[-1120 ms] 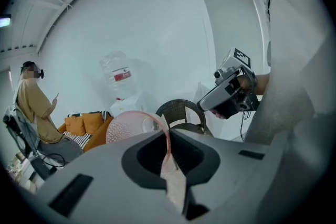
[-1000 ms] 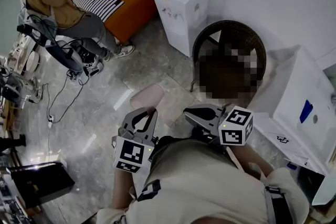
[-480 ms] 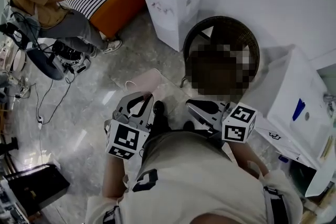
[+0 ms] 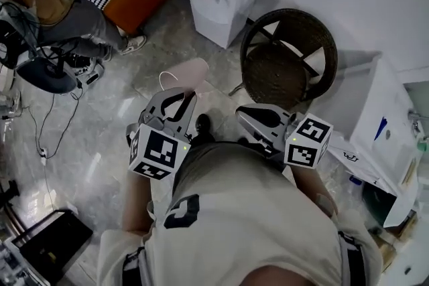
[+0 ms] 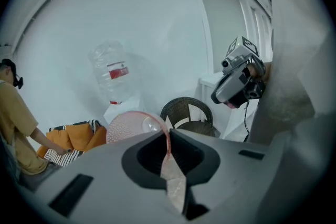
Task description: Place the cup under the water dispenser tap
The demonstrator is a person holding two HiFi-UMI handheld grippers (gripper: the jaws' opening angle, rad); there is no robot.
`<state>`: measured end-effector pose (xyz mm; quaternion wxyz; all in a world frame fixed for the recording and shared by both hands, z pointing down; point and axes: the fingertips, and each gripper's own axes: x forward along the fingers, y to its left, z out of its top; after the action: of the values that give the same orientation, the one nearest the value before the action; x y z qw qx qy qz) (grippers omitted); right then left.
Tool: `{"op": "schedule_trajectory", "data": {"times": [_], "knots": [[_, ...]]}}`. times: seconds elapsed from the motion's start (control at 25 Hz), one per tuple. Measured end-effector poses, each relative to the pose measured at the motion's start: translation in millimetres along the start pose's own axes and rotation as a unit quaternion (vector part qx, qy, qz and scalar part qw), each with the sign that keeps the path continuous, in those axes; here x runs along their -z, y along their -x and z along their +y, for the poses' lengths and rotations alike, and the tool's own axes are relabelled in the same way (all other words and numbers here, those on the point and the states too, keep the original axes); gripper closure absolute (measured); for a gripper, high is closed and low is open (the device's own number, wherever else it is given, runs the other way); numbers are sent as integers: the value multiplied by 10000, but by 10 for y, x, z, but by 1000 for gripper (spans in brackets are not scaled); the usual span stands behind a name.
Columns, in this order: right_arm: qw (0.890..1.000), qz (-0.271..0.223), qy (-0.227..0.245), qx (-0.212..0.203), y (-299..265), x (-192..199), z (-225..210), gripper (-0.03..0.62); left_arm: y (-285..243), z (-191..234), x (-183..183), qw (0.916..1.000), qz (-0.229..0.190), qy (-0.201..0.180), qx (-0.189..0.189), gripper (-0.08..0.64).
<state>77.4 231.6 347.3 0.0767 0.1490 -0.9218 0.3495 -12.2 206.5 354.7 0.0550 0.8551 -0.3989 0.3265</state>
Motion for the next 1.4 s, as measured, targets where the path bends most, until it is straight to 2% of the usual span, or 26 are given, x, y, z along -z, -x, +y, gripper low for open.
{"op": "schedule_trajectory", "data": {"times": [0.36, 0.6, 0.8, 1.0, 1.16, 1.28, 1.4], "knots": [[9983, -227, -275, 453, -544, -194, -70, 565, 38, 610, 243, 9993, -130, -257, 255, 491], [9988, 94, -274, 398, -958, -196, -62, 565, 17, 945, 457, 9998, -21, -103, 191, 491], [9987, 297, -261, 329, -1098, -222, -96, 565, -65, 1047, 438, 9997, -63, -83, 223, 491], [9981, 143, -560, 221, -1143, -385, -355, 565, -280, 1076, 378, 9993, 153, -236, 253, 491], [9983, 135, -561, 21, -1236, -611, -594, 565, -520, 1218, 308, 9985, 387, -286, 250, 491], [9983, 89, -567, -29, -1215, -791, -852, 565, -779, 1353, 246, 9971, 636, -364, 224, 491], [9980, 4, -635, -31, -1116, -935, -1114, 565, -1017, 1471, 227, 9929, 1001, -626, 150, 491]]}}
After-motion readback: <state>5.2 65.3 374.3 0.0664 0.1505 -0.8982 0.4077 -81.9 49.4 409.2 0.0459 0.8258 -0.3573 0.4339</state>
